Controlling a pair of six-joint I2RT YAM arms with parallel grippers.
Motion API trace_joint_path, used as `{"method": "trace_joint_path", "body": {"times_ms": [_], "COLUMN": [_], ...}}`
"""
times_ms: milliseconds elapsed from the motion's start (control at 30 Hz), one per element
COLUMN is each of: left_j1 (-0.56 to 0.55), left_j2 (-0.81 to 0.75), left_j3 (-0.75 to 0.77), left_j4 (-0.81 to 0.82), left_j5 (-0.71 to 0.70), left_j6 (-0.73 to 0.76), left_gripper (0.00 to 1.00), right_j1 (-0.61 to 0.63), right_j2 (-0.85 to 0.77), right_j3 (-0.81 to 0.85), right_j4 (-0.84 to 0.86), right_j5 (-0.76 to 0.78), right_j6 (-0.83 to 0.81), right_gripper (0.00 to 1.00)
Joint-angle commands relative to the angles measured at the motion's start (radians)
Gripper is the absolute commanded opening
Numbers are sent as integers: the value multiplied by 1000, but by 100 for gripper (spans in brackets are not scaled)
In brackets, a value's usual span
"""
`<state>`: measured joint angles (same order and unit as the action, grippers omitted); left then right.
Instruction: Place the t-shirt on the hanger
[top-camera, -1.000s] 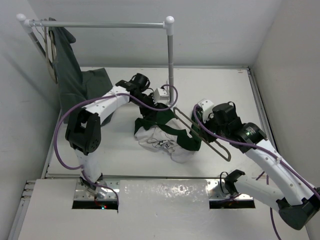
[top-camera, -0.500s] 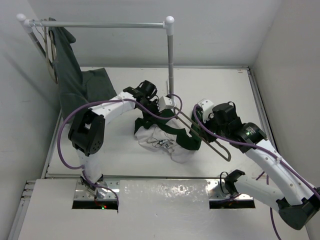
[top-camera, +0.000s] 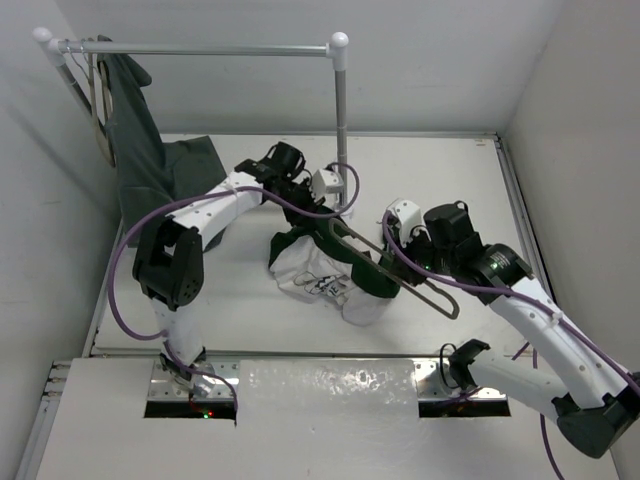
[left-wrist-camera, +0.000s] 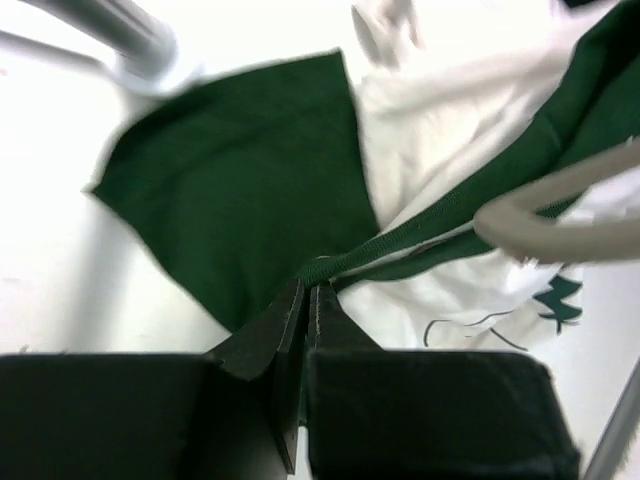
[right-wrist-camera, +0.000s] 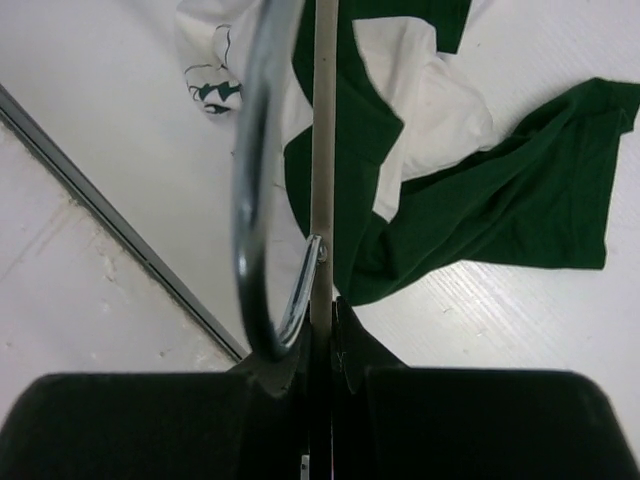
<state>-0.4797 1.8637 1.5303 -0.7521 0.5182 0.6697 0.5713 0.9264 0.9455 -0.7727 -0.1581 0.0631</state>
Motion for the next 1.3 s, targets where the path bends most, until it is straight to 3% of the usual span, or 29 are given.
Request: {"method": "trace_joint_path", "body": {"times_ms": [0,467,767,933,1267], "left_j1": [21,21,23,21,21], "left_j2": [-18,-24,-89,-129,-139], "left_j3": [73,108,54,54,42], "left_j4": [17,34,-3,-12,-55], "left_j5": [40,11,157,187,143], "left_j6": [-38,-97,-91,-75,11], "left_gripper": [0,0,0,0,0], "right_j1": [4,27,56,123,288], "right_j2": [35,200,291,383,400], "right_j3": [62,115,143,203,280], "right_j4": [29,29,156,116,144], "right_j5": [-26,-14,106,163,547], "right_j6": [-106,-238,-296,-371,-517], "right_gripper": [0,0,0,0,0]}}
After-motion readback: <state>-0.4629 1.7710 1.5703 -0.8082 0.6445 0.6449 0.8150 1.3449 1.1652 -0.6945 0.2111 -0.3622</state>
